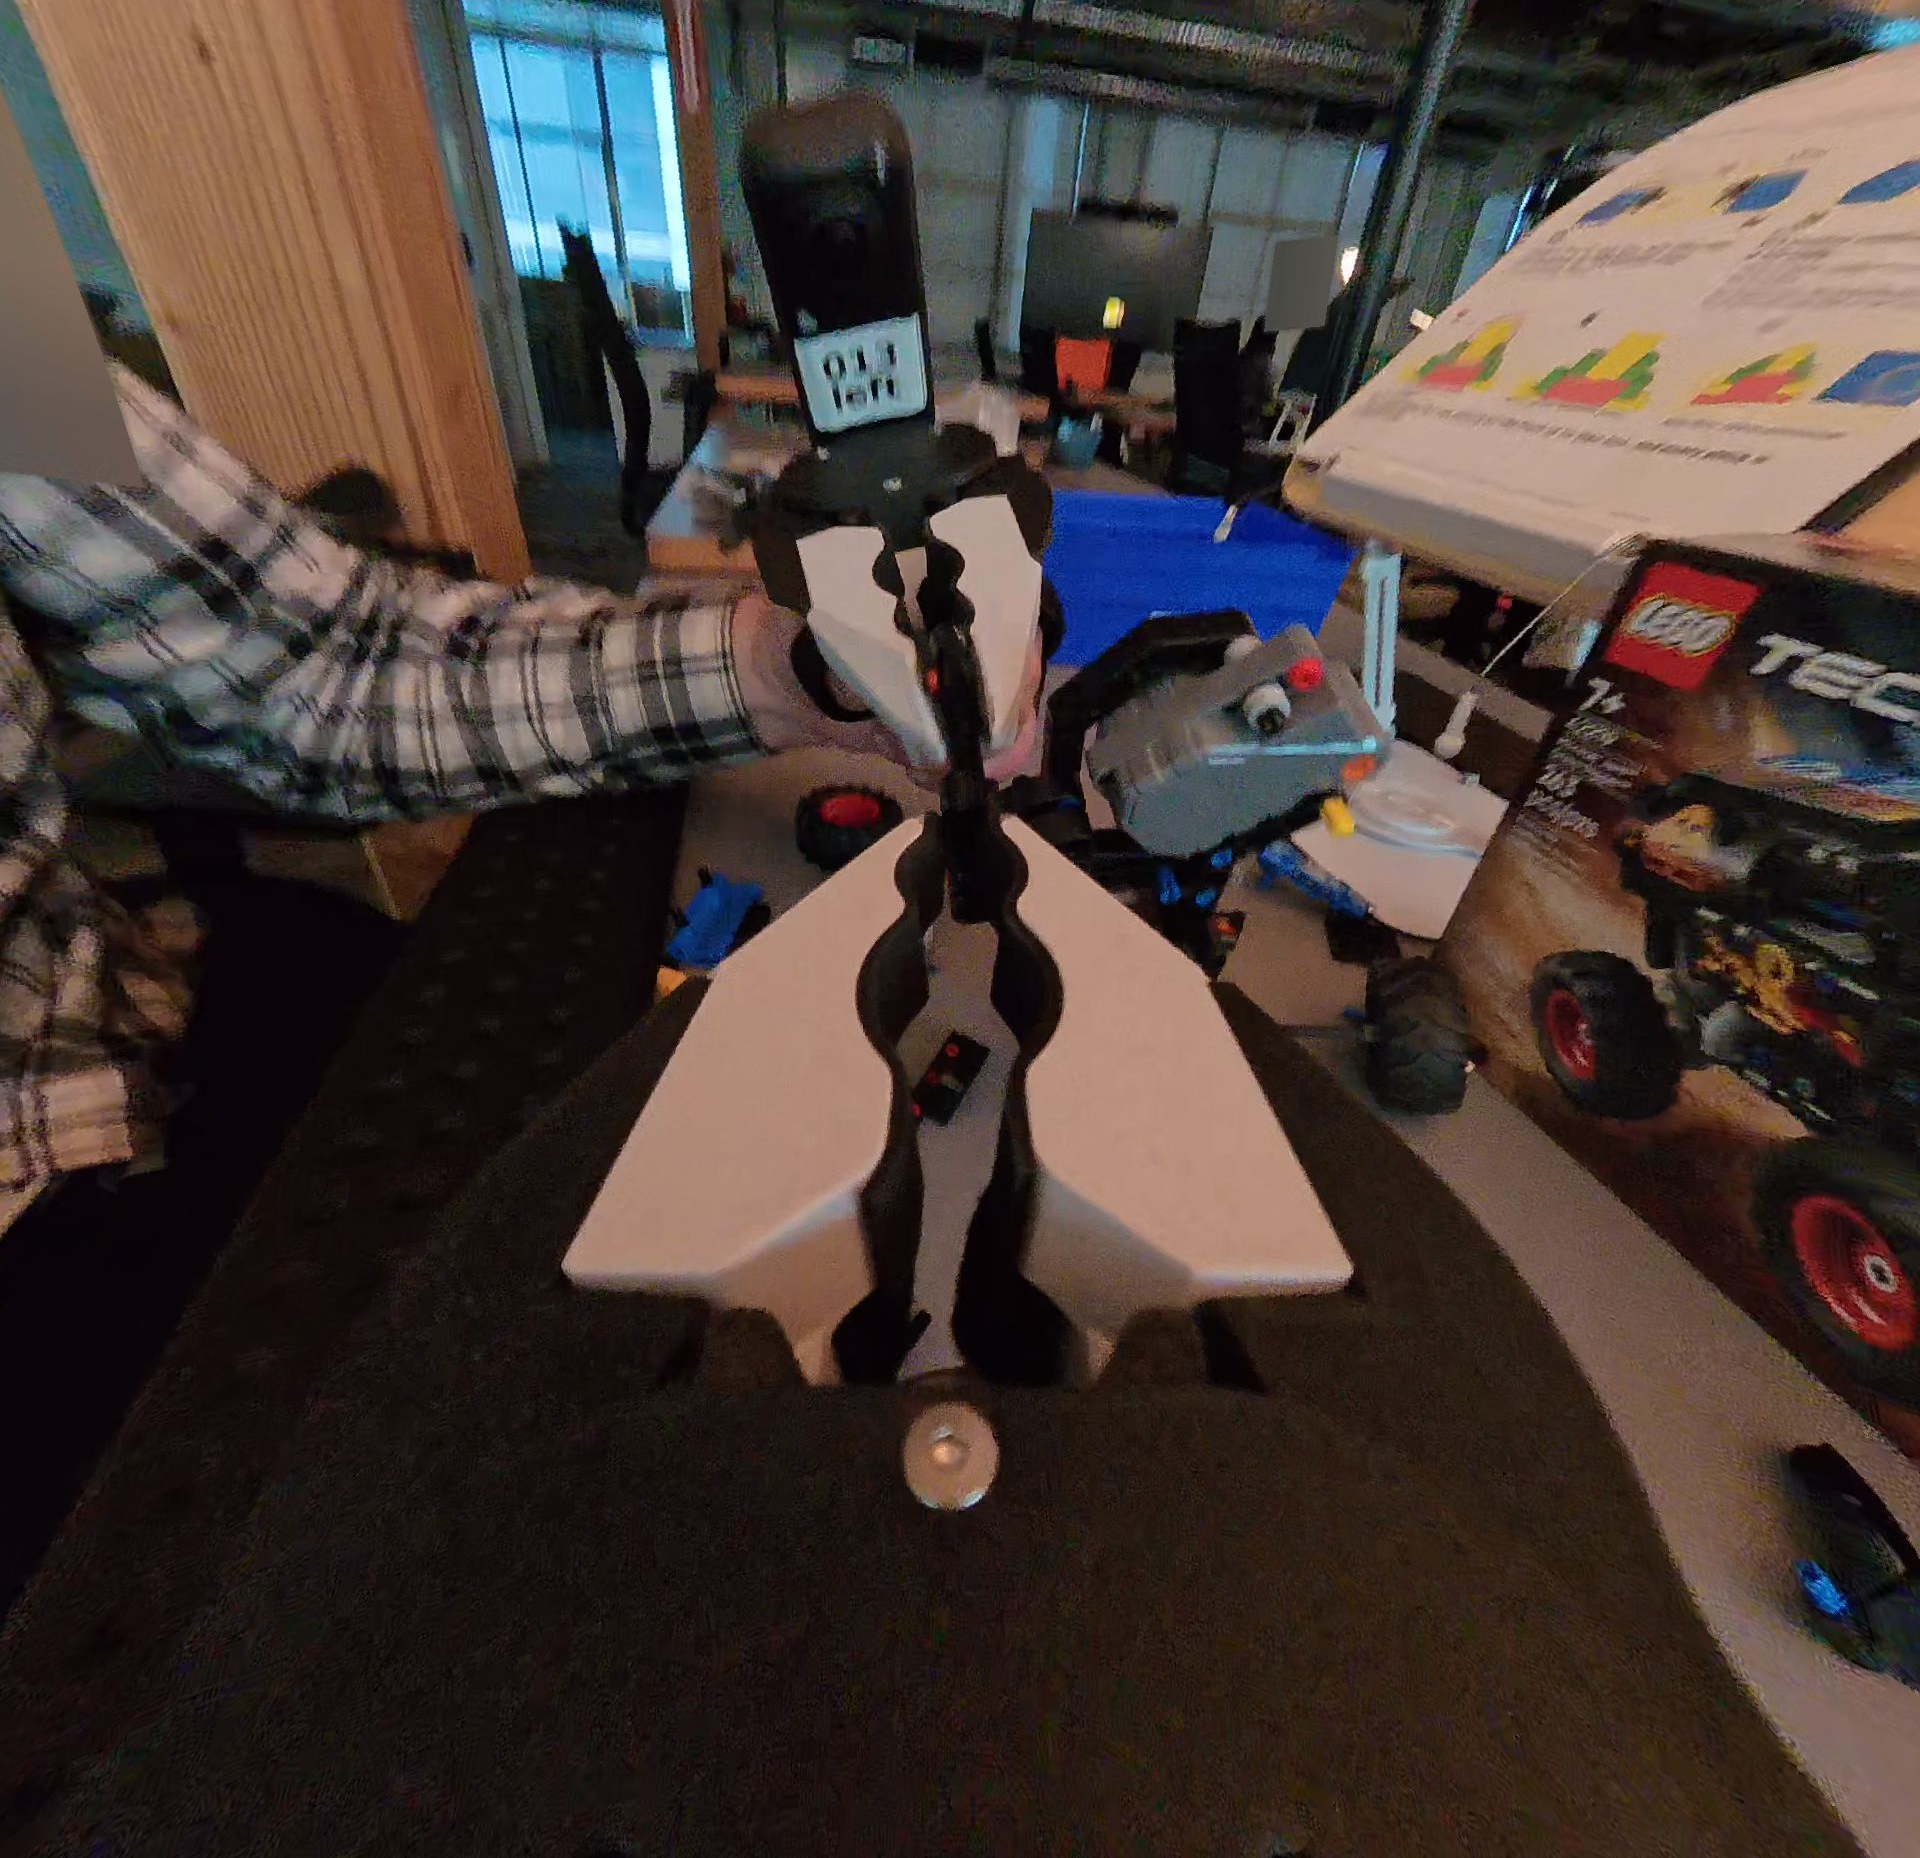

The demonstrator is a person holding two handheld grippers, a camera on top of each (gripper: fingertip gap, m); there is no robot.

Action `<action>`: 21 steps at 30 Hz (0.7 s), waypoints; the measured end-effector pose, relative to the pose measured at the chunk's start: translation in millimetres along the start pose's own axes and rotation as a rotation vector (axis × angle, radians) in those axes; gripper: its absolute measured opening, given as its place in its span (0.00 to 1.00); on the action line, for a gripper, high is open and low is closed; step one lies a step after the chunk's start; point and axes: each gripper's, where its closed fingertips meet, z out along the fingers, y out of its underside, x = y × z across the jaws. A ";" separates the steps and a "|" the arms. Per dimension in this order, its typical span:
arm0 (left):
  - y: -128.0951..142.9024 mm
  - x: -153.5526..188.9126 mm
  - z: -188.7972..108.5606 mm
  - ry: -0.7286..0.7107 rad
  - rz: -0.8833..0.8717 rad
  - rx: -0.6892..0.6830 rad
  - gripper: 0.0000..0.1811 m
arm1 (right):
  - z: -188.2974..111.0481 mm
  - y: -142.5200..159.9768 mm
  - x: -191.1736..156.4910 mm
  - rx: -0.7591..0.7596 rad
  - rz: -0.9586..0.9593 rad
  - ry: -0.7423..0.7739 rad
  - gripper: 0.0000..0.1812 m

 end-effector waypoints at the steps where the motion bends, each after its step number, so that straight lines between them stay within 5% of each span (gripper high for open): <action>1: -14.3 -15.6 -21.1 -0.043 -0.055 0.096 0.02 | -15.5 -12.2 5.1 0.078 0.027 0.014 0.02; 2: -19.0 -25.6 -32.0 -0.070 -0.077 0.132 0.02 | -22.5 -17.7 7.5 0.111 0.037 0.022 0.02; 7: 12.3 6.2 2.5 0.075 -0.060 -0.044 0.03 | -0.2 3.6 3.7 0.007 0.080 -0.025 0.03; 12: 58.6 5.0 9.5 0.044 0.006 -0.279 0.05 | 1.3 5.6 5.2 0.012 0.100 -0.021 0.03; 21: 50.5 -37.1 15.5 -0.207 0.083 -0.275 0.56 | 3.4 2.1 -4.8 0.023 0.098 -0.079 0.03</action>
